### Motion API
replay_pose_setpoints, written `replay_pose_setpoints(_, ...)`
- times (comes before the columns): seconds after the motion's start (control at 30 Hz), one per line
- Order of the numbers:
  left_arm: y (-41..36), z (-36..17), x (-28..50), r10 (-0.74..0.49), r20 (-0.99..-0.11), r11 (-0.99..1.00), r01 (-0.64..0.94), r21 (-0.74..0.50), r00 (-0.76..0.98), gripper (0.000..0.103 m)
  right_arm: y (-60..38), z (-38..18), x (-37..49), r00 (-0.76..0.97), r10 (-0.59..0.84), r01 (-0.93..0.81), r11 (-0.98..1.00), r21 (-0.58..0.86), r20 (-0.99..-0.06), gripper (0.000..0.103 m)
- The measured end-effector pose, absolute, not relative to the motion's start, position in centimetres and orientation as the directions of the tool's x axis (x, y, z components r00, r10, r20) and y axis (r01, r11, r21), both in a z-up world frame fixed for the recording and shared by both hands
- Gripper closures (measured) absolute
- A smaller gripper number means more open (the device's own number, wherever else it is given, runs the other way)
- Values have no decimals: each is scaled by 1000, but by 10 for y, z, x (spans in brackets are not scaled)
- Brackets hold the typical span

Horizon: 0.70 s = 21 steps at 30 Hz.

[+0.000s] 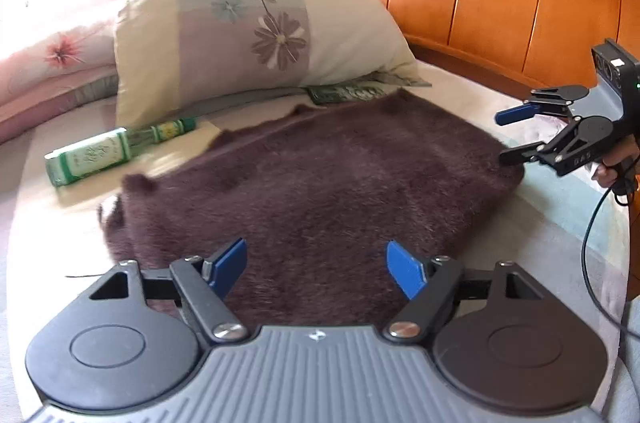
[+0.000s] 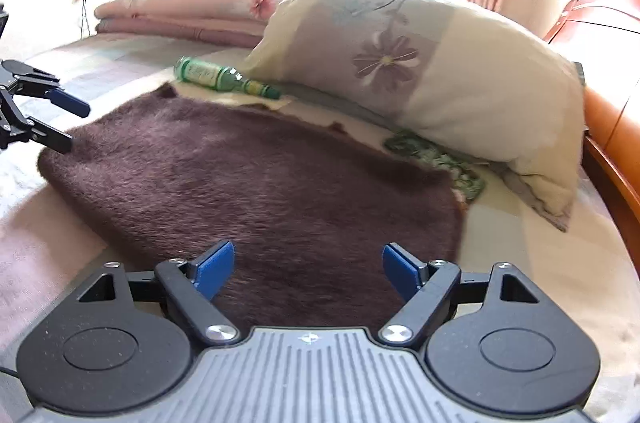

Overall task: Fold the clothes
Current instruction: 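Withdraw both open grippers above the folded sweater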

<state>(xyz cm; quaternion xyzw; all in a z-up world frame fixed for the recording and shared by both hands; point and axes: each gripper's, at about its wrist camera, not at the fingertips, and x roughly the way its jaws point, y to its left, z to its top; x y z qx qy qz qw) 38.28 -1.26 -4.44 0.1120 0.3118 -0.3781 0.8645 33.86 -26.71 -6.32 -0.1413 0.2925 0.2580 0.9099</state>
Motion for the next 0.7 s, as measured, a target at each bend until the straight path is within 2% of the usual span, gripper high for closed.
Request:
replay_pose_setpoints(0.17,-1,-70,391,-542,-679,767,622,-159,495,25,-259,-93,348,644,319,-526,844,-100,-696,18)
replay_pose_setpoints(0.23,11,-78,388,-511,-695,792,591,-152,506,25,-276,-97,348,636,311,-498,864,-68,-706,17)
replay_pose_setpoints(0.33,19,-73,381,-516,-690,789,594,-154,507,26,-293,-88,341,645,310,-463,886,-35,-698,17)
replay_pose_setpoints(0.4,21,-68,378,-528,-681,783,601,-160,507,26,-294,-79,335,662,301,-451,891,-45,-686,13)
replay_pose_setpoints(0.7,-39,-70,373,-628,-629,704,679,-209,458,25,-225,-69,356,660,377,-509,861,-16,-650,10)
